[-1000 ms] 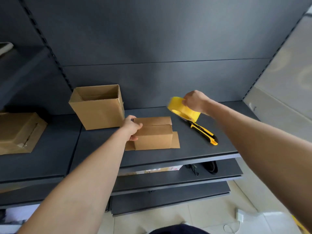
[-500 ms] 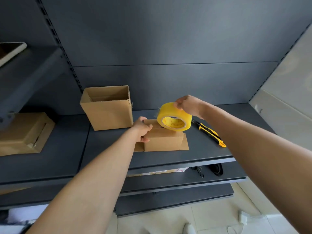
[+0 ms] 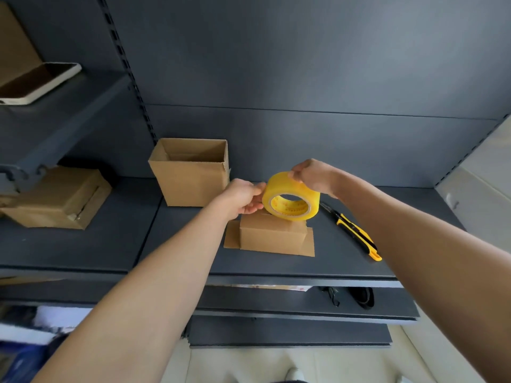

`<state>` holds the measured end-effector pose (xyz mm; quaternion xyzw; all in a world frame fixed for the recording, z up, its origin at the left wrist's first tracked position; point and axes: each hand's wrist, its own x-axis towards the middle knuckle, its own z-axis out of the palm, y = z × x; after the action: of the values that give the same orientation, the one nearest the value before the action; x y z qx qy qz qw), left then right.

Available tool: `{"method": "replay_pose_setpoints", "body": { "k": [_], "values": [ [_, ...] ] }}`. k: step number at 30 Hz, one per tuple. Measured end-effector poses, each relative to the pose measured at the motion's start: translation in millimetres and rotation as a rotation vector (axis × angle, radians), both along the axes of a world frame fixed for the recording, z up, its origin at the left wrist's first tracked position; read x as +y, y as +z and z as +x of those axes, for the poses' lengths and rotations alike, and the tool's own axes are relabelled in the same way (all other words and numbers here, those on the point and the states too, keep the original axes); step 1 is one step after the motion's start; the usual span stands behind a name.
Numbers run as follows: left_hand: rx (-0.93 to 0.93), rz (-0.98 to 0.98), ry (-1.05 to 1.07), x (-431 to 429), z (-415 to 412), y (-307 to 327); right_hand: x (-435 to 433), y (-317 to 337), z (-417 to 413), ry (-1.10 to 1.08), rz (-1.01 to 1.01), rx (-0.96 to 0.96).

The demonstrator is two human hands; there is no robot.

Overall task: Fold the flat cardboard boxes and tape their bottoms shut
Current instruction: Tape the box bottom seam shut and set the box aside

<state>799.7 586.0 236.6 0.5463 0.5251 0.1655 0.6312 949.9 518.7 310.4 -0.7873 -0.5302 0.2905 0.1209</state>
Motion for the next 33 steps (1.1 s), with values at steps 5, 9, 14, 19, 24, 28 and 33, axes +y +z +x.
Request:
{"method": "replay_pose_setpoints", "body": {
  "k": [5, 9, 14, 19, 24, 28, 33],
  "values": [
    [-0.01, 0.013, 0.087, -1.8, 5.2, -4.0, 0.4, -3.2, 11.7, 0.049, 0.019, 0.099],
    [-0.118, -0.045, 0.141, -7.6, 7.5, -1.9, -1.6, -6.0, 20.2, 0.122, 0.034, 0.042],
    [-0.136, -0.037, 0.281, -13.6, 10.1, -13.4, -0.4, -13.9, 26.7, 0.145, 0.049, 0.134],
    [-0.14, -0.035, 0.326, -11.4, 12.3, -23.4, 1.1, -20.5, 27.1, 0.14, 0.064, 0.158],
    [-0.167, -0.079, 0.288, -1.1, 10.5, -27.2, 8.9, -23.6, 24.4, 0.122, 0.088, 0.137],
    [-0.11, -0.077, 0.247, 7.4, 8.5, -30.6, 22.0, -22.0, 12.2, 0.108, 0.09, 0.012],
    [-0.076, -0.068, 0.214, 13.3, 11.6, -31.4, 32.7, -18.8, 3.7, 0.123, 0.081, -0.103]
  ]
}}
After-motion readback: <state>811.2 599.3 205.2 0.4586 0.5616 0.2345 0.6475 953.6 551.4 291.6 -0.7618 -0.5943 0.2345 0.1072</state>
